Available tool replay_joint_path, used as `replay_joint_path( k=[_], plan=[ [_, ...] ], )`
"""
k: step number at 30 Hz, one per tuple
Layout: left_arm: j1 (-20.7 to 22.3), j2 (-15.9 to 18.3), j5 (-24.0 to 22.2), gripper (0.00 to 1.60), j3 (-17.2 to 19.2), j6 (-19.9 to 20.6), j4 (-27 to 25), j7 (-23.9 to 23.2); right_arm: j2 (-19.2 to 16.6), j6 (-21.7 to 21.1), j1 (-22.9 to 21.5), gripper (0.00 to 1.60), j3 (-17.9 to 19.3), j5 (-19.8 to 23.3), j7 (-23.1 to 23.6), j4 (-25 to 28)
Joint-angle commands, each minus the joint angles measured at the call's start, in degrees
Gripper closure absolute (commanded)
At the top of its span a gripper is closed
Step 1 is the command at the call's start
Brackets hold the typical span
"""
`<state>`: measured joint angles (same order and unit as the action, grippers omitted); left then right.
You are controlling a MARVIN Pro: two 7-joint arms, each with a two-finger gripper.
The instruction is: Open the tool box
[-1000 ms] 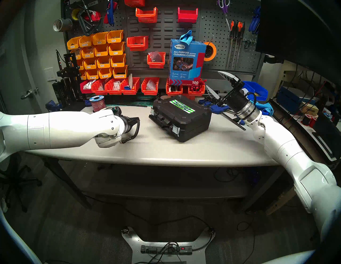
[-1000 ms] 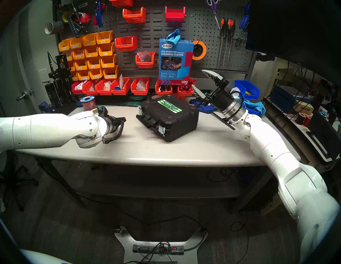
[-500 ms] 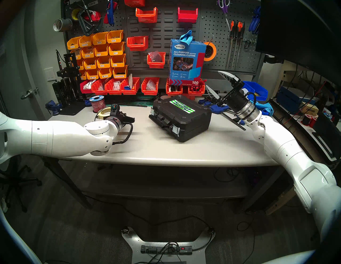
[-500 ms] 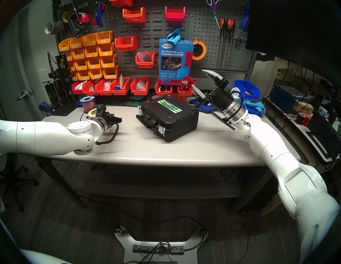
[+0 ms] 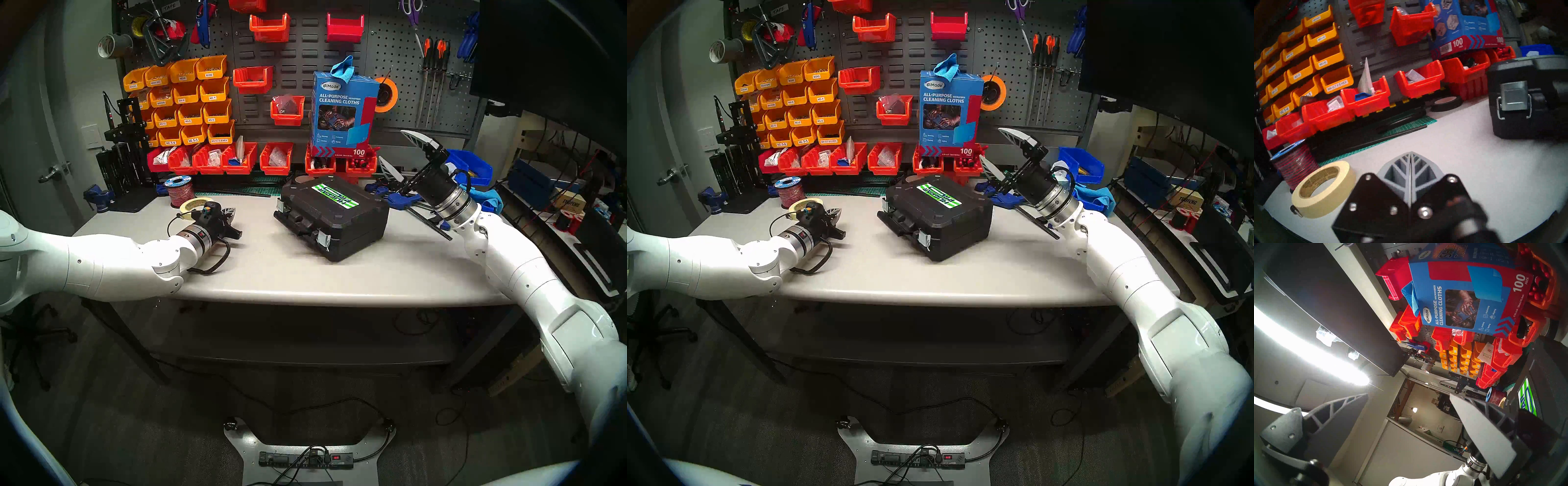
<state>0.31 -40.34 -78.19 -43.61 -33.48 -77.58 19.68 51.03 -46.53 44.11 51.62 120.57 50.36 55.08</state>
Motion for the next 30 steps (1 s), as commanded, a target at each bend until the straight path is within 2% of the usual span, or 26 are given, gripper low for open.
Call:
replay_joint_path(
  k=[1,4,7,9,16,30],
  plan=[
    [-0.5,-1.8,0.8,1.6,1.3,-4.2,5.1,-4.0,-0.2,0.4,-0.3,0.0,0.4,0.3,-0.1,0.8],
    [-0.7,-2.7,0.7,1.6,1.8,-4.5,6.3,-4.3,-0.2,0.5,-0.2,0.0,0.4,0.4,-0.3,0.9],
    [-0.9,-4.0,2.7,1.6,1.6,-5.5,8.3,-4.7,-0.3,0.6,-0.2,0.0,0.3,0.5,-0.2,1.0],
    [-0.8,-5.2,6.6,1.6,0.5,-7.0,10.1,-5.2,-0.4,0.7,-0.1,0.0,0.3,0.6,-0.2,1.0],
    [-1.5,-9.5,14.2,1.6,-0.9,-9.7,17.1,-6.3,-1.1,1.1,0.2,0.0,0.4,0.8,-0.2,1.7],
    [-2.2,-16.8,15.8,1.6,1.2,-10.5,27.2,-8.2,-3.4,3.1,2.6,0.0,0.9,1.7,-0.6,5.2]
  ],
)
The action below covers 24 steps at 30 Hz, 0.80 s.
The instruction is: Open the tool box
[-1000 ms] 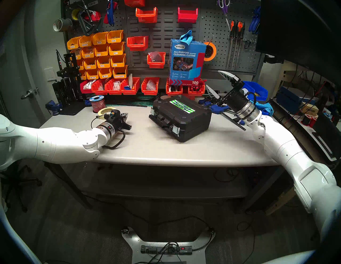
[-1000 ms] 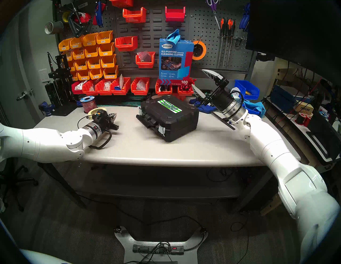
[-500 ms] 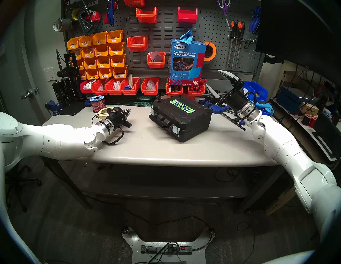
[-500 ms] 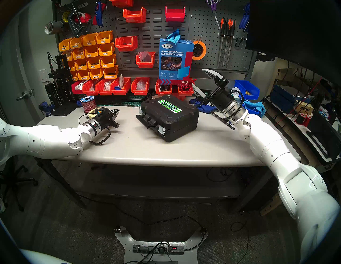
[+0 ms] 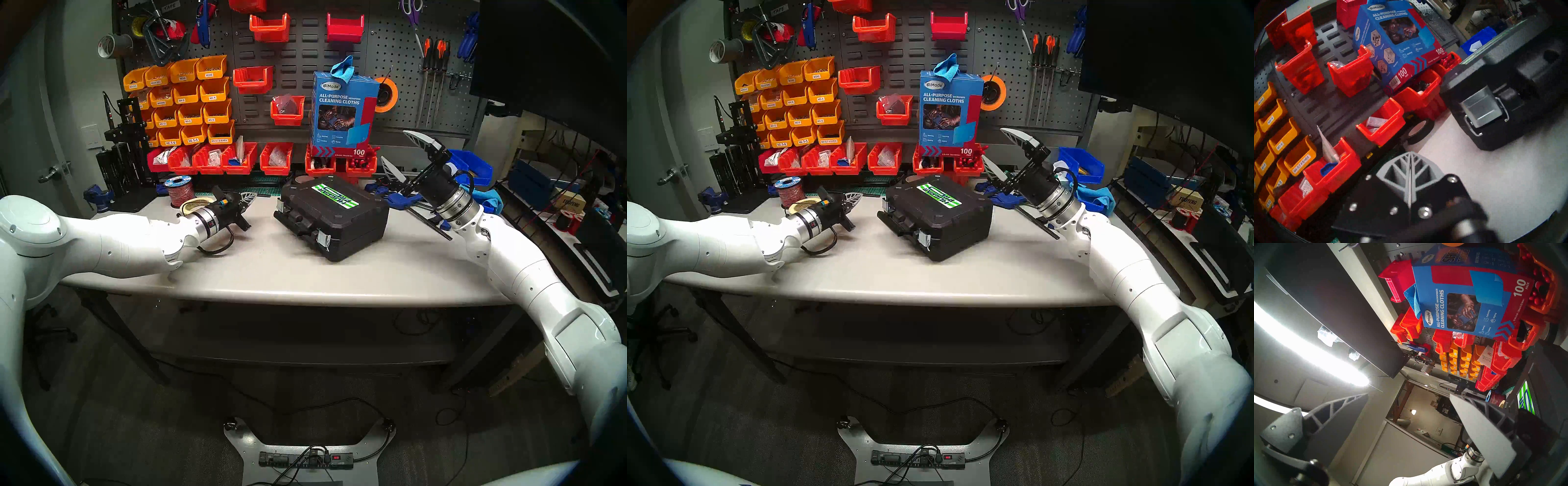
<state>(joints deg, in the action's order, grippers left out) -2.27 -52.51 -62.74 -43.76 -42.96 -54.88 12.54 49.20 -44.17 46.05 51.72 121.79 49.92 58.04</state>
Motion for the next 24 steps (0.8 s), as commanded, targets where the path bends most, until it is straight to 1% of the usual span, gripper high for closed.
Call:
replay_joint_path(
  k=[1,8,9,10,13,14,17,21,24],
  plan=[
    [0.0,-5.4,0.4,1.6,1.4,-1.2,5.5,-1.4,-1.8,1.0,0.9,0.0,0.9,0.6,-0.3,2.7],
    [-2.4,-9.9,0.2,1.6,2.3,-1.6,10.4,-3.8,-3.3,3.0,2.6,0.0,1.5,1.4,-1.2,5.3],
    [-2.7,-9.5,0.9,1.6,3.4,-1.1,9.9,-4.2,-3.6,3.2,2.9,0.0,1.6,1.6,-1.4,5.6],
    [-3.2,-11.1,0.1,1.6,2.6,-1.6,11.7,-4.2,-3.9,3.5,3.2,0.0,1.7,1.7,-1.6,6.1],
    [-4.3,-12.5,-0.4,1.6,3.4,-1.7,13.8,-5.3,-4.9,4.4,4.1,0.0,2.2,2.3,-2.4,7.4],
    [-4.3,-12.5,-0.4,1.6,3.4,-1.7,13.8,-5.3,-4.9,4.4,4.1,0.0,2.2,2.3,-2.4,7.4],
    [-5.8,-14.6,-1.1,1.6,4.1,-2.2,17.1,-6.9,-5.9,5.6,5.2,0.0,2.8,3.0,-3.4,9.1],
    [-7.3,-16.2,-2.4,1.6,5.1,-2.7,20.3,-8.5,-6.7,6.7,6.3,0.0,3.2,3.9,-4.6,10.9],
    [-8.2,-16.7,-3.4,1.6,6.1,-4.2,21.9,-10.3,-7.3,7.4,7.2,0.0,3.6,5.0,-5.9,12.3]
  ],
)
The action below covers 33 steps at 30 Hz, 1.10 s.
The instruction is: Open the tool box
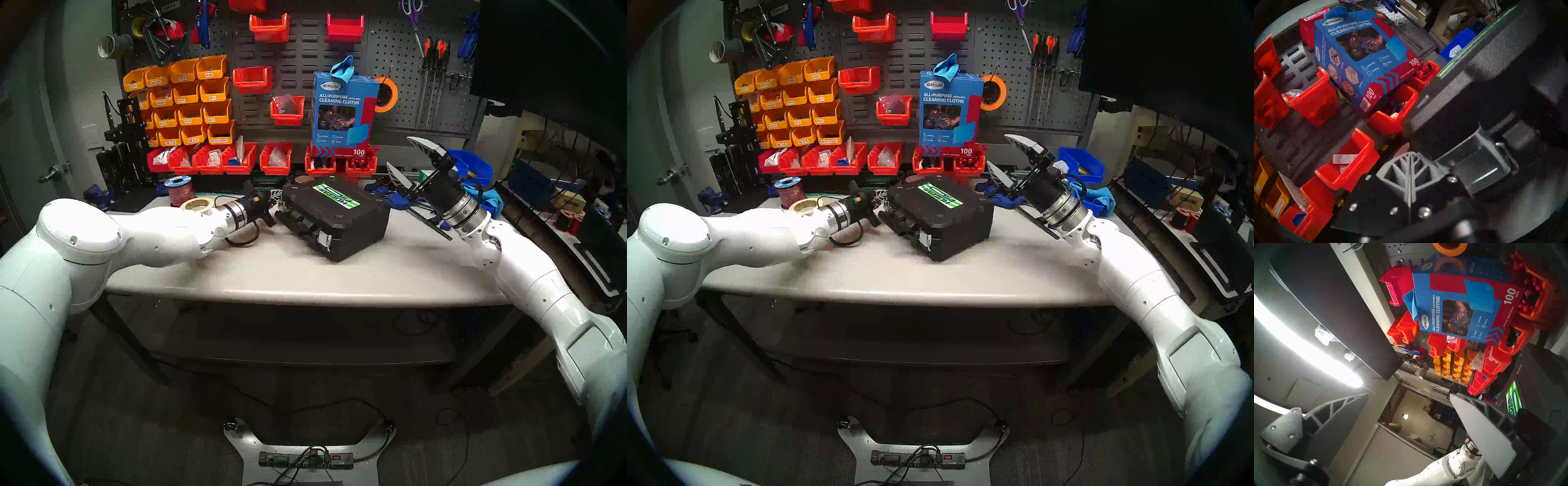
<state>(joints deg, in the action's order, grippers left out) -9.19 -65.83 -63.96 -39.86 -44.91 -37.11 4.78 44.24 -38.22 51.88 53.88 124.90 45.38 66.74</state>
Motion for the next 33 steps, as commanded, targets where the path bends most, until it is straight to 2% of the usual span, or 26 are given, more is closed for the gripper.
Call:
replay_joint_path(
  k=[1,5,14,20,21,25,33],
  plan=[
    [-1.5,-3.4,-2.5,1.6,2.5,-2.7,4.5,-3.3,-2.4,1.7,1.6,0.0,1.5,2.2,-1.8,4.0],
    [-1.5,-1.9,-3.7,1.6,3.5,-4.5,3.5,-6.2,-2.2,1.9,1.6,0.0,1.4,2.7,-2.8,4.1],
    [0.9,4.7,-1.7,1.6,2.0,-7.5,-7.4,-8.0,-1.3,1.4,0.7,0.0,1.2,2.4,-2.9,2.9],
    [2.1,8.2,-0.9,1.6,1.7,-10.0,-12.7,-9.6,-0.6,0.9,-0.2,0.0,0.8,2.2,-2.9,2.2],
    [2.8,9.4,-0.4,1.6,1.4,-9.9,-14.8,-9.2,-0.5,0.8,-0.3,0.0,0.8,2.1,-2.9,2.0],
    [3.4,10.7,0.4,1.6,1.2,-10.1,-16.5,-9.7,-0.2,0.5,-0.5,0.0,0.7,2.1,-2.9,1.8],
    [7.3,16.1,3.1,1.6,0.7,-10.1,-26.2,-9.3,0.2,0.0,-0.7,0.0,0.8,1.7,-2.4,1.3]
  ],
)
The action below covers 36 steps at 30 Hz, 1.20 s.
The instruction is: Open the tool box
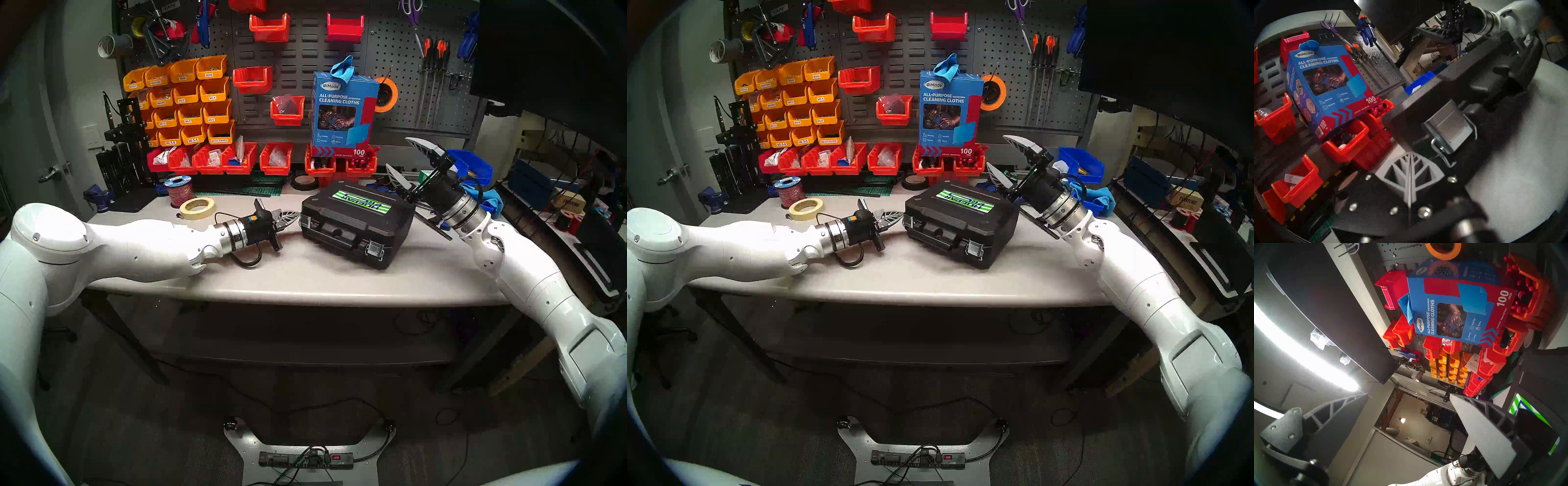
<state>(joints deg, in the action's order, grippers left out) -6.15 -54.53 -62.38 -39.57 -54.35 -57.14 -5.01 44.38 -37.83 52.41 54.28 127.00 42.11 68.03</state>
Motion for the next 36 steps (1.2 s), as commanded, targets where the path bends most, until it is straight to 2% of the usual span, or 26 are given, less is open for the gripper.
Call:
replay_joint_path(
  k=[1,4,6,12,19,29,36],
  plan=[
    [4.2,4.8,1.5,1.6,0.4,-0.6,-6.1,0.5,0.1,-0.4,-1.2,0.0,0.4,-0.4,0.8,0.0],
    [5.6,7.0,2.7,1.6,0.4,-0.6,-10.5,0.8,0.0,-0.9,-1.0,0.0,0.6,-0.6,1.3,-0.1],
    [5.7,7.2,2.9,1.6,0.5,-0.6,-10.9,0.7,0.0,-0.9,-1.0,0.0,0.6,-0.6,1.4,-0.2],
    [6.5,9.4,5.2,1.6,0.0,0.6,-17.7,2.0,-0.1,-1.4,-1.2,0.0,1.2,-1.1,3.1,-1.4],
    [7.6,12.4,7.7,1.6,-0.5,5.0,-24.8,5.5,-1.0,-1.6,-0.8,0.0,1.9,-1.6,5.0,-2.4],
    [10.3,17.9,13.2,1.6,-1.3,14.0,-35.0,13.1,-1.1,-2.2,-0.5,0.0,2.0,-2.5,7.3,-3.3],
    [9.9,18.1,14.5,1.6,-0.7,17.3,-37.4,16.6,-1.7,-2.2,0.1,0.0,2.2,-2.7,8.3,-3.2]
  ],
)
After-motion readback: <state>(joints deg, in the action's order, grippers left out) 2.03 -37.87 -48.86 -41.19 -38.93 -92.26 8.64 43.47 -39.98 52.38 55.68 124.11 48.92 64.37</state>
